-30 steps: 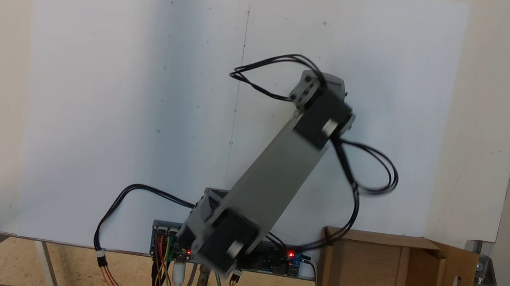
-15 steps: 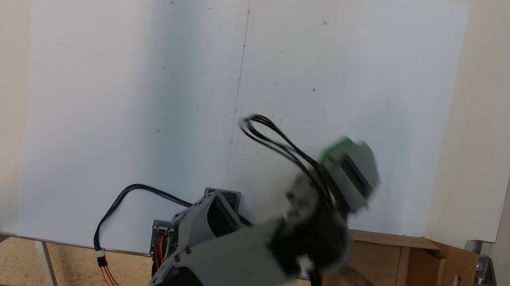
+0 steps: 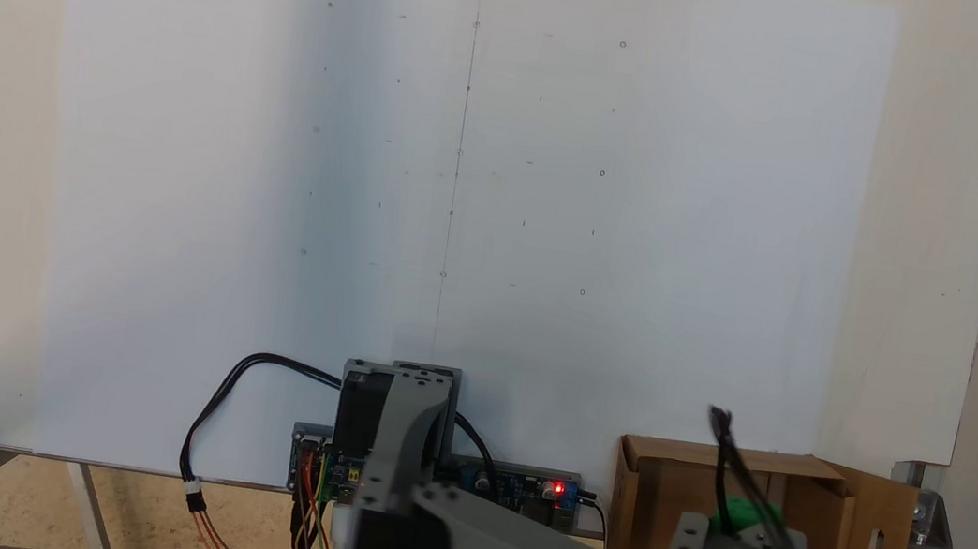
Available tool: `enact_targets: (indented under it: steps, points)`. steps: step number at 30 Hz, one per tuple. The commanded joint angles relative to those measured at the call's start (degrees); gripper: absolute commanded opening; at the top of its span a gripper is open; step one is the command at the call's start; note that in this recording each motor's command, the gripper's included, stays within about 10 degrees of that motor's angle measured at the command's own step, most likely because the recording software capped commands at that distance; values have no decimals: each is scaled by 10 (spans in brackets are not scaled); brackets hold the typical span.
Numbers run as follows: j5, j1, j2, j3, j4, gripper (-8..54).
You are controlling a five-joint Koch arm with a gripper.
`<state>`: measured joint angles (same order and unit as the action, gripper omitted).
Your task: Grasp a green dice and put it in the bin.
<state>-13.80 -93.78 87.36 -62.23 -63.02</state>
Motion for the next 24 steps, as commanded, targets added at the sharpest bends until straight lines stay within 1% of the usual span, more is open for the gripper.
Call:
enact_targets:
  steps: [1, 6, 10, 12, 14, 15, 16, 17, 20, 24]
  points:
    - [-63, -25, -33, 33, 39, 114]
    - [-90, -83, -105, 33, 67, 114]
    - [-134, -106, -138, 33, 67, 114]
    - [-138, -118, -148, 33, 69, 114]
    - [-138, -127, -151, 32, 62, 185]
    - [-139, -127, -151, 32, 62, 242]
    - [-138, -128, -151, 32, 63, 322]
    - [-138, -129, -150, 32, 63, 341]
    - [-138, -132, -150, 32, 62, 463]
    - [-134, -129, -147, 32, 64, 454]
